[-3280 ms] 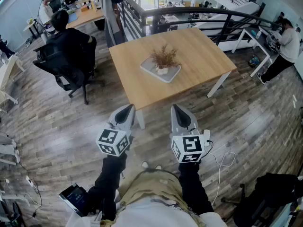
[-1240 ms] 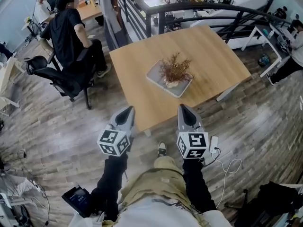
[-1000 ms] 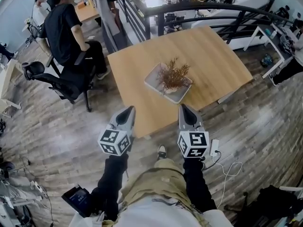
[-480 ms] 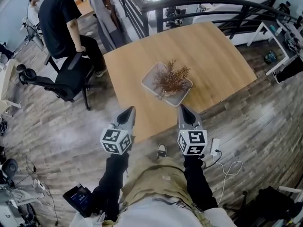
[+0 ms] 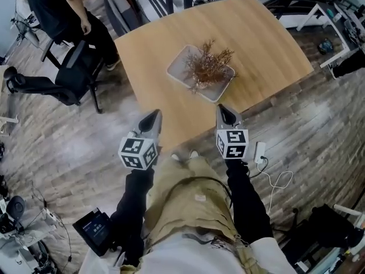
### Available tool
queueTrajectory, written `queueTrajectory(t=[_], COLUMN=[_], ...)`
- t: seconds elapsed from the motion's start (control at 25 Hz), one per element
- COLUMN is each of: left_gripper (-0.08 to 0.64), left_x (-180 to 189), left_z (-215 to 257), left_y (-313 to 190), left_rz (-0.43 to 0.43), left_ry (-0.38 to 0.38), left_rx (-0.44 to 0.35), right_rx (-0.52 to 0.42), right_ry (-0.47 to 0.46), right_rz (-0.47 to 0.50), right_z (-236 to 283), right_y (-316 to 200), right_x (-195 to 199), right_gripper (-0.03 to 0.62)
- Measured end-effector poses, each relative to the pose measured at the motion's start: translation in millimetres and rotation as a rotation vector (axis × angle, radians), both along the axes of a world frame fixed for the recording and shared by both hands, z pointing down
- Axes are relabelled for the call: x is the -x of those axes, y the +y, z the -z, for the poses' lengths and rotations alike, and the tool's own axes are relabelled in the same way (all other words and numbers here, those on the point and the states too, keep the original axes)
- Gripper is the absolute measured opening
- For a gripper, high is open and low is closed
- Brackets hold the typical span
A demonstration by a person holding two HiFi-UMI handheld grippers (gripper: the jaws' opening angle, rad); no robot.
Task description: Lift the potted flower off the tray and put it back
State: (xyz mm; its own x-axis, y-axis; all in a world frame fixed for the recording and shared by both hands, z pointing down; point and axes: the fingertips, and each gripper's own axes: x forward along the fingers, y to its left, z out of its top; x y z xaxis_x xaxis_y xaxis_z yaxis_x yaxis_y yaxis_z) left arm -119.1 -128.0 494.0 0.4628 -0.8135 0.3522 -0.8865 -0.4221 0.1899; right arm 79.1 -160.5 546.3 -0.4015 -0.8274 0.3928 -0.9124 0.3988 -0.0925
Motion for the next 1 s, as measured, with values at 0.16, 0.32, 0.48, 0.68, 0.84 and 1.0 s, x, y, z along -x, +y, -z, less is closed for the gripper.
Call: queueTrajectory(t=[0.16, 0.32, 0.48, 0.68, 0.84, 1.0], left_gripper=[0.002, 0.002, 0.002, 0.002, 0.002, 0.002], left_x=[-2.1, 9.0, 16.5, 15.7, 24.0, 23.0], left_z=[-25.9, -56.9, -93.9, -96.8, -95.7, -98.7], left_y=[7.4, 0.0, -16.7, -12.7, -13.5, -17.9], left_rz=[-0.031, -0.042, -0.049, -0.061, -0.029, -0.014], left_ry=[-0.008, -0.010, -0.010, -0.040, -0.046, -0.043], left_rx=[0.011, 0.000, -0.003, -0.001, -0.028, -0.039], right_rx=[0.023, 0.015, 0.026, 0.018, 0.007, 0.014], right_ry=[0.080, 0.130, 0.167, 0.172, 0.187, 0.181], right_rz=[0.015, 0.036, 0.047, 0.075, 0.101, 0.101], right_z=[-43.3, -84.0, -131.9, -140.6, -138.6, -142.1], right_y=[-9.5, -31.8, -61.3, -85.9, -107.9, -120.0], right_x=[2.0, 16.4, 29.0, 40.1, 50.3, 52.9], right_gripper=[0.005, 0.005, 0.008, 0.096, 0.188, 0.267])
